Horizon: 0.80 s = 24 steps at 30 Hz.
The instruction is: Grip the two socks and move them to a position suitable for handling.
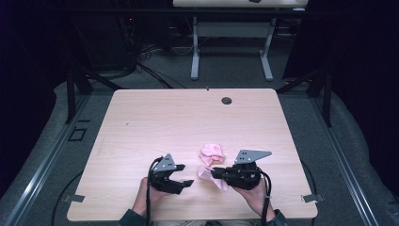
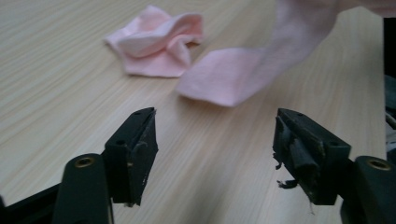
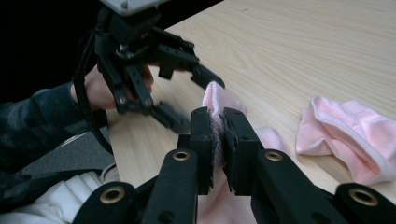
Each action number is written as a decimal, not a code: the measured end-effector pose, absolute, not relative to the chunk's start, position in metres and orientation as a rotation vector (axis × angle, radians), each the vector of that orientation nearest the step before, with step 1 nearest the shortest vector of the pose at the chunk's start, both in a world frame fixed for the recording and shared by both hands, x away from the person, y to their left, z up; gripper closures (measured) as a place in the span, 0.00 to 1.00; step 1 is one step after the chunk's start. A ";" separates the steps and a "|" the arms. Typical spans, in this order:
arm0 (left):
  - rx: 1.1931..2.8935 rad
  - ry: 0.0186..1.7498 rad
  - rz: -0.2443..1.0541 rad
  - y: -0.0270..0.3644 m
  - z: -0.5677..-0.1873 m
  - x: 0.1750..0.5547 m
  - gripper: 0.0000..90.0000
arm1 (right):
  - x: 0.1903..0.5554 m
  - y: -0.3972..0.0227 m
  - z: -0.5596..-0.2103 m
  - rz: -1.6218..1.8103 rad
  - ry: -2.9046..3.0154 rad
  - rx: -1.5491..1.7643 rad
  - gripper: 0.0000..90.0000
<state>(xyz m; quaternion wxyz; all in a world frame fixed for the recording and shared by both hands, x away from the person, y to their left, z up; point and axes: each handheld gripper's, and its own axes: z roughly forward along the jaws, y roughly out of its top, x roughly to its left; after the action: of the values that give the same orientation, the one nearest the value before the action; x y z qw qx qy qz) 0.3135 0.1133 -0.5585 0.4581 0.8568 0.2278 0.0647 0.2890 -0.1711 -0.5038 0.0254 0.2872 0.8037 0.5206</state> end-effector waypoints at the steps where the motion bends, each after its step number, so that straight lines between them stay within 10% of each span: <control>1: 2.119 0.534 0.162 0.108 -0.559 0.314 0.38 | 0.289 -0.171 -0.504 1.609 2.482 0.890 0.92; 10: 2.165 0.488 0.127 0.075 -0.571 0.327 0.54 | 0.291 -0.173 -0.504 1.654 2.466 0.894 0.92; 18: 2.147 0.484 0.123 0.065 -0.571 0.328 0.97 | 0.291 -0.180 -0.506 1.697 2.430 0.918 0.92; 24: 2.151 0.493 0.104 0.076 -0.559 0.326 0.99 | 0.291 -0.188 -0.505 1.737 2.385 0.943 0.92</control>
<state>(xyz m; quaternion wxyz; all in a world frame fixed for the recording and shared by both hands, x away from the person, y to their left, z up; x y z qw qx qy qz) 0.3257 0.0759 -0.5592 0.4496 0.8696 0.1995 0.0419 0.2908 -0.1879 -0.5053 0.0222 0.3043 0.7698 0.5606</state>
